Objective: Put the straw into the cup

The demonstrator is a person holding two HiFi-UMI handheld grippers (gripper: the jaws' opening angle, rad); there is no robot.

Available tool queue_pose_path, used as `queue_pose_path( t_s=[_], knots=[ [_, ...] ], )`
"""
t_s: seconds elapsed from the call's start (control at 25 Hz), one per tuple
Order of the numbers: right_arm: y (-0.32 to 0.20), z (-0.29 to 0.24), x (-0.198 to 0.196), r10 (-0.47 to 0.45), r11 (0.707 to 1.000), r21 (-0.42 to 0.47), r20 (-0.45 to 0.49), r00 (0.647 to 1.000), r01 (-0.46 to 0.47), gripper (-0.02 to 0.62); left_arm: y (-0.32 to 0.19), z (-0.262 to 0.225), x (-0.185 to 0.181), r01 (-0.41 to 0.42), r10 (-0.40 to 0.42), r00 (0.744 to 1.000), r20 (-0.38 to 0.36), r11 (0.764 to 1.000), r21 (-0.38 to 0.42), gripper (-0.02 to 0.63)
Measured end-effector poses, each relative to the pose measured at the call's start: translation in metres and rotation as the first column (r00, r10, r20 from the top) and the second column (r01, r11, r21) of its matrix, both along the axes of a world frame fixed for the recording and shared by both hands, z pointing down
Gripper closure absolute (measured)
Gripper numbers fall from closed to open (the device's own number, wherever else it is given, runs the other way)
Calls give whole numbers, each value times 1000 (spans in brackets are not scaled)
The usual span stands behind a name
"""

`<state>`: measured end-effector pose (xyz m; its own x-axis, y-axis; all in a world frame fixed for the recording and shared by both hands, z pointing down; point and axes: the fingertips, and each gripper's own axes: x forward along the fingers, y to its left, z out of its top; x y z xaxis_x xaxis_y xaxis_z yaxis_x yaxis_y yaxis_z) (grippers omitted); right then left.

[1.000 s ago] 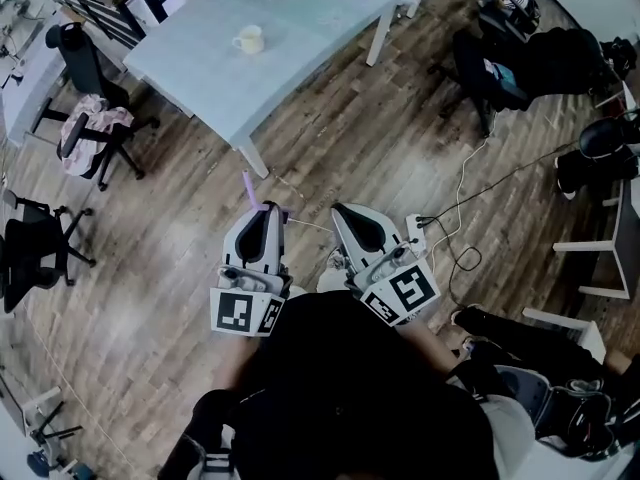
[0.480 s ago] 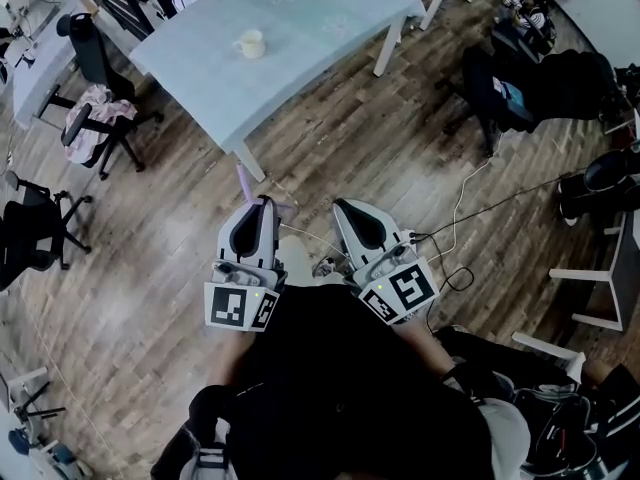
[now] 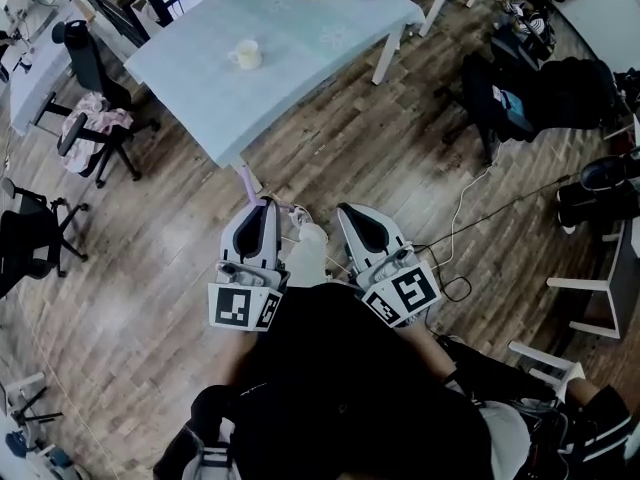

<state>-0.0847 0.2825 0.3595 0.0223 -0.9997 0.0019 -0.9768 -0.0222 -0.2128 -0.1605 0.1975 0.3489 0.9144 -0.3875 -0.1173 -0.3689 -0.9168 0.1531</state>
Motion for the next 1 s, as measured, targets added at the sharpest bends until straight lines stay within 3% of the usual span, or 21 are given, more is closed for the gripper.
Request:
queue_pose_path(
  t_s=[0.44,1.0],
  knots=[
    [-55,4,74,1,1000,-26,10,1000,0,586,-66,5,69,36,-35,999,5,999,-23,575],
    [-176,-7,153,-71,997,-38,18,997,72,586,-178,-8,158,61,-61,998,30,998,-9,577]
  ],
)
